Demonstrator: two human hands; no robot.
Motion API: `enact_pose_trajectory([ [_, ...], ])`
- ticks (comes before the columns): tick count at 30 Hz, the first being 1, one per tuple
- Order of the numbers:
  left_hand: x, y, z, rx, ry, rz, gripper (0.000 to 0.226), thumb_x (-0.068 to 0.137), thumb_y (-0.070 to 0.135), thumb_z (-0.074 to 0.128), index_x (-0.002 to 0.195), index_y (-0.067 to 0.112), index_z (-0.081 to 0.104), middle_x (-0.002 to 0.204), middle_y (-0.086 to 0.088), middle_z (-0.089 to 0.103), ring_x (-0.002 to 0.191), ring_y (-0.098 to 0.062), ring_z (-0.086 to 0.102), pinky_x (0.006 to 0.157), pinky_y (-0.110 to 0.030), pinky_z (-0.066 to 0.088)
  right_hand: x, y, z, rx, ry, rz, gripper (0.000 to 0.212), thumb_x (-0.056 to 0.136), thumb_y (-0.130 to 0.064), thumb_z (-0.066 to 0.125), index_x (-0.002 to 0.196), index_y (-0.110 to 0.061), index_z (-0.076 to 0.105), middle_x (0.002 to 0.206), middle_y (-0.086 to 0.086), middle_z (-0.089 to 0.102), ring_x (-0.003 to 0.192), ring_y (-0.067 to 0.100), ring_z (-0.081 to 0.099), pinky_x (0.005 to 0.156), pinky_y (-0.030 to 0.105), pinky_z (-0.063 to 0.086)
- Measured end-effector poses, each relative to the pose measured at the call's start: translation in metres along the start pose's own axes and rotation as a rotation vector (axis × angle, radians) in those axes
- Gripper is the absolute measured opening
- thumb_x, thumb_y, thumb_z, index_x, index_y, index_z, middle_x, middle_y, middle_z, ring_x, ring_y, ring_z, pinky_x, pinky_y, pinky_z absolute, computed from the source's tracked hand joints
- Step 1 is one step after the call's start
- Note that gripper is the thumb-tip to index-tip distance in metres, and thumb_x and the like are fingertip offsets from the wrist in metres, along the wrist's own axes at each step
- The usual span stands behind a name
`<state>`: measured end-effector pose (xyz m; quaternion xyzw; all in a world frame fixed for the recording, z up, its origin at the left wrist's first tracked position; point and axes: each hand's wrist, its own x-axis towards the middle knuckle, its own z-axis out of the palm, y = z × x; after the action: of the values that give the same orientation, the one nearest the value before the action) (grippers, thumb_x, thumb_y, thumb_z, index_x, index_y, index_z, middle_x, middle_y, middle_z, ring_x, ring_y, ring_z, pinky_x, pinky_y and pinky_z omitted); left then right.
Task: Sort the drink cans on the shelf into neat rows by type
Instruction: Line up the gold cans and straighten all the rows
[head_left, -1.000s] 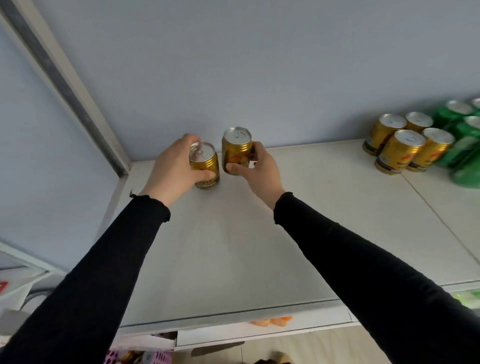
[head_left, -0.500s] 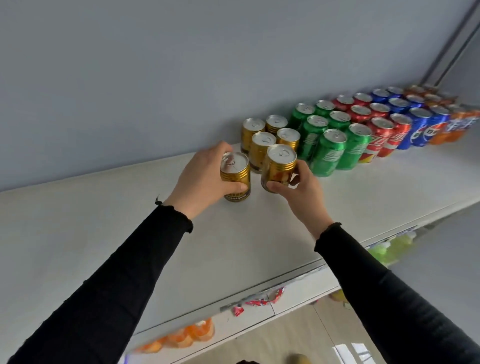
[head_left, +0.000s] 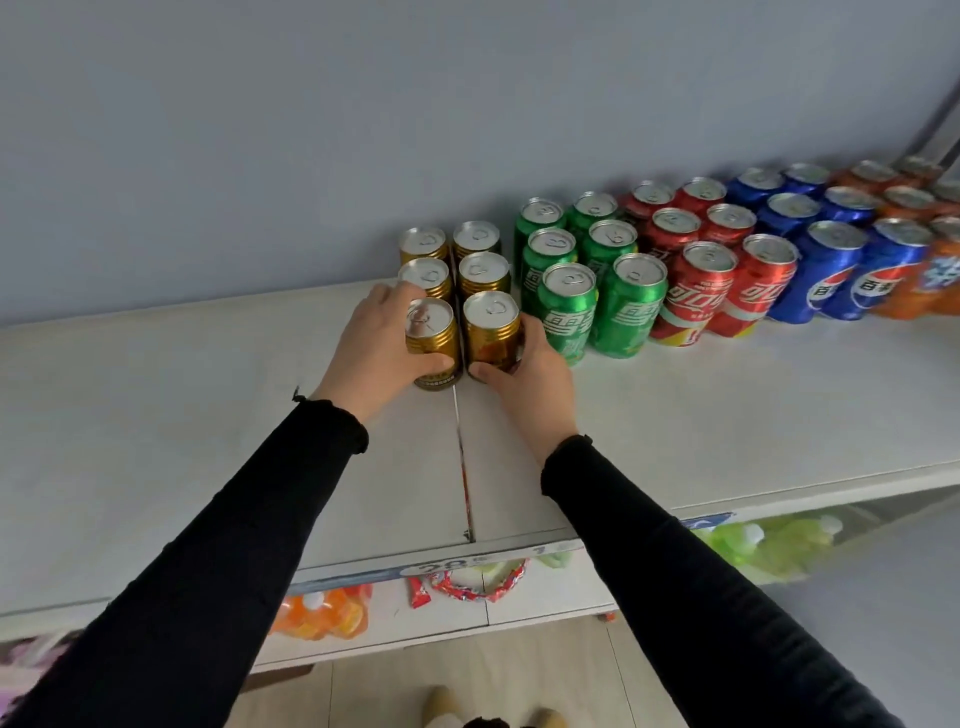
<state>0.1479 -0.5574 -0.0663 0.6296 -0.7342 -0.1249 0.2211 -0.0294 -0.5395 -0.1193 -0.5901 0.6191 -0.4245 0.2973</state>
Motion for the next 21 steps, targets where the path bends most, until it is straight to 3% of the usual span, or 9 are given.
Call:
enact_pose_trajectory([
  [3,0.000,-0.001,-0.004,-0.016,-0.026,-0.002,0.086,0.075,0.036,0.086,0.145,0.027,0.037,0.140,-0.005,0.047,0.128,-0.022,0.047,0.100,-0.034,0.042,-0.003,0.001,-0.002,-0.039,0.010,-0.064,0.079,0.082,-0.030,0.078,0.147,-0.023,0.034,0.134,-0.002,0.061,0.112,0.020,0.064,0.094,0.038,0.053],
  [5,0.000,-0.005,-0.011,-0.031,-0.050,0.005,0.083,0.077,0.039,0.084,0.145,0.028,0.038,0.139,-0.001,0.048,0.123,-0.019,0.050,0.096,-0.030,0.041,-0.007,-0.001,-0.010,-0.108,0.044,-0.176,0.077,0.087,-0.027,0.073,0.151,-0.022,0.030,0.141,-0.002,0.055,0.110,0.019,0.063,0.092,0.038,0.054],
  [8,0.001,-0.011,-0.025,-0.032,-0.054,0.050,0.065,0.084,0.041,0.077,0.140,0.026,0.048,0.133,0.003,0.052,0.117,-0.014,0.053,0.092,-0.029,0.042,-0.003,-0.016,-0.029,-0.206,0.094,-0.438,0.053,0.093,-0.014,0.065,0.142,-0.014,0.047,0.132,0.002,0.056,0.099,0.010,0.058,0.084,0.032,0.054],
  [11,0.009,-0.014,-0.035,0.005,-0.073,0.086,0.059,0.090,0.047,0.068,0.142,0.026,0.050,0.132,0.004,0.052,0.117,-0.013,0.053,0.095,-0.032,0.045,0.017,-0.040,-0.045,-0.481,0.084,-0.653,0.038,0.092,-0.016,0.064,0.131,-0.013,0.061,0.123,0.004,0.064,0.108,0.023,0.056,0.090,0.036,0.048],
  [16,0.018,-0.006,-0.033,0.045,-0.139,0.138,0.053,0.087,0.046,0.071,0.133,0.022,0.059,0.120,0.003,0.057,0.111,-0.017,0.054,0.083,-0.029,0.039,0.045,-0.066,-0.051,-0.935,-0.274,-0.618,0.051,0.094,-0.052,0.052,0.139,-0.026,0.053,0.133,-0.002,0.057,0.121,0.024,0.047,0.102,0.040,0.033],
  [21,0.017,-0.004,-0.030,0.049,-0.090,0.126,0.051,0.083,0.045,0.075,0.125,0.021,0.062,0.116,0.003,0.059,0.102,-0.016,0.055,0.084,-0.033,0.044,0.055,-0.065,-0.047,-1.026,-0.334,-0.632,0.045,0.095,-0.043,0.054,0.135,-0.024,0.053,0.125,0.003,0.054,0.113,0.026,0.049,0.096,0.040,0.038],
])
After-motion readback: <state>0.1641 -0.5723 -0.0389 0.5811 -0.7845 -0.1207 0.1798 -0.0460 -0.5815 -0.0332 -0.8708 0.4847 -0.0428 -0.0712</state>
